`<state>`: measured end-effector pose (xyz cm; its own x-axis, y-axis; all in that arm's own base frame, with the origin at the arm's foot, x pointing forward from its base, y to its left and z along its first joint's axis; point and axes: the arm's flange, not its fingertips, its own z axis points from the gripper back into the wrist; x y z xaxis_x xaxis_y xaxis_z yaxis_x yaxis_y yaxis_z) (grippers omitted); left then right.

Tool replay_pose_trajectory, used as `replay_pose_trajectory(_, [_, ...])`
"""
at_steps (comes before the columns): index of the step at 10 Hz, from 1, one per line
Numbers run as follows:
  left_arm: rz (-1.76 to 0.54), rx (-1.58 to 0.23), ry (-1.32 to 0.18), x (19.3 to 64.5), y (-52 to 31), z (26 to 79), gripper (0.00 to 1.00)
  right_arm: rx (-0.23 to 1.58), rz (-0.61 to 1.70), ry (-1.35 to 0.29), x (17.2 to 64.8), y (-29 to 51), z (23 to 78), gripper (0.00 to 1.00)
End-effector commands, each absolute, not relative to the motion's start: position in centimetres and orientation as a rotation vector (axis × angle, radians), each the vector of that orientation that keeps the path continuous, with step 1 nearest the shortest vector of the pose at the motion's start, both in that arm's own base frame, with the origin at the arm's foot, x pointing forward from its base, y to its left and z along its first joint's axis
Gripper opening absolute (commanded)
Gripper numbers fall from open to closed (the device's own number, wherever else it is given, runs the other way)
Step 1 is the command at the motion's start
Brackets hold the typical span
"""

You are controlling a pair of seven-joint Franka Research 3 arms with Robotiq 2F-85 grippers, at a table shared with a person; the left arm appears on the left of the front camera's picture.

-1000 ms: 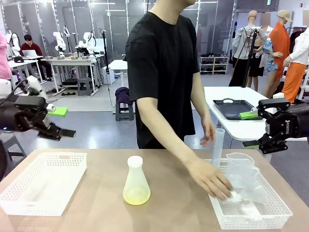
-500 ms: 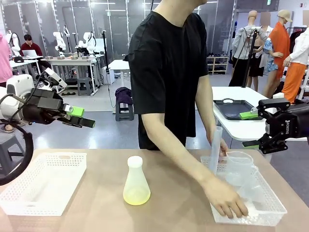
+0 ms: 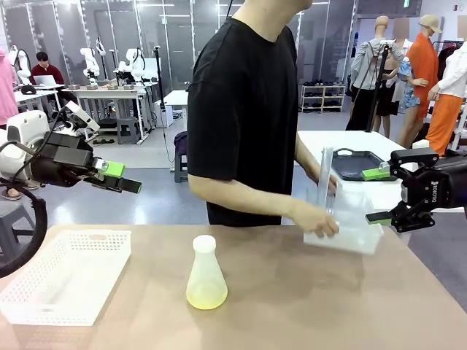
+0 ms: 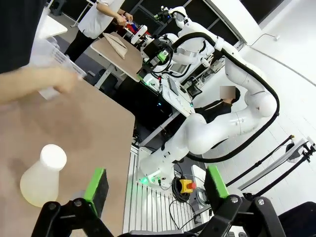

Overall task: Prepare the solutions needed for the experiment.
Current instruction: When the human places the Big flask in the center of the table, pick up the Big flask and place it in the left Organizing basket.

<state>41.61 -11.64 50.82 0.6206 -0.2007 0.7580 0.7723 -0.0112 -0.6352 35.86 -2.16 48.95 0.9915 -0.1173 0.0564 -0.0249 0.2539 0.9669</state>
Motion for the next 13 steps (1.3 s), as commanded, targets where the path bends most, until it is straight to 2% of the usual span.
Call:
replay_pose_trajectory(1, [-0.829, -1.377, -0.530, 41.6, -11.6, 50.8, 1.00, 1.322, -0.061, -0.128, 35.9, -2.2, 49.0, 1.00])
replay_pose_trajectory(2, [-0.941, -1.392, -0.719, 43.5, -13.6, 50.4, 1.00, 1.322, -0.061, -0.128, 35.9, -2.2, 49.0, 1.00])
replay_pose_trajectory(3, [-1.169, -1.348, -0.878, 44.5, -14.7, 50.6, 1.00, 1.322, -0.061, -0.128, 35.9, -2.2, 49.0, 1.00])
replay_pose_trajectory(4, [-1.318, -1.309, -0.952, 45.4, -15.6, 50.5, 1.00, 1.322, -0.061, -0.128, 35.9, -2.2, 49.0, 1.00])
replay_pose_trajectory(6, [-1.523, -1.198, -1.001, 45.7, -17.5, 48.8, 1.00, 1.322, -0.061, -0.128, 35.9, -2.2, 49.0, 1.00])
replay_pose_trajectory(8, [-1.536, -1.278, -1.068, 46.7, -19.7, 47.4, 1.00, 1.322, -0.061, -0.128, 35.9, -2.2, 49.0, 1.00])
replay_pose_trajectory(9, [-1.517, -1.327, -1.152, 46.9, -20.5, 47.5, 1.00, 1.322, -0.061, -0.128, 35.9, -2.2, 49.0, 1.00])
replay_pose_trajectory(10, [-1.490, -1.330, -1.086, 46.6, -20.5, 47.9, 1.00, 1.322, -0.061, -0.128, 35.9, -2.2, 49.0, 1.00])
replay_pose_trajectory(11, [-1.549, -1.272, -1.075, 45.9, -19.7, 47.1, 1.00, 1.322, -0.061, -0.128, 35.9, -2.2, 49.0, 1.00])
replay_pose_trajectory(13, [-1.549, -1.272, -1.075, 45.9, -19.7, 47.1, 1.00, 1.322, -0.061, -0.128, 35.9, -2.2, 49.0, 1.00])
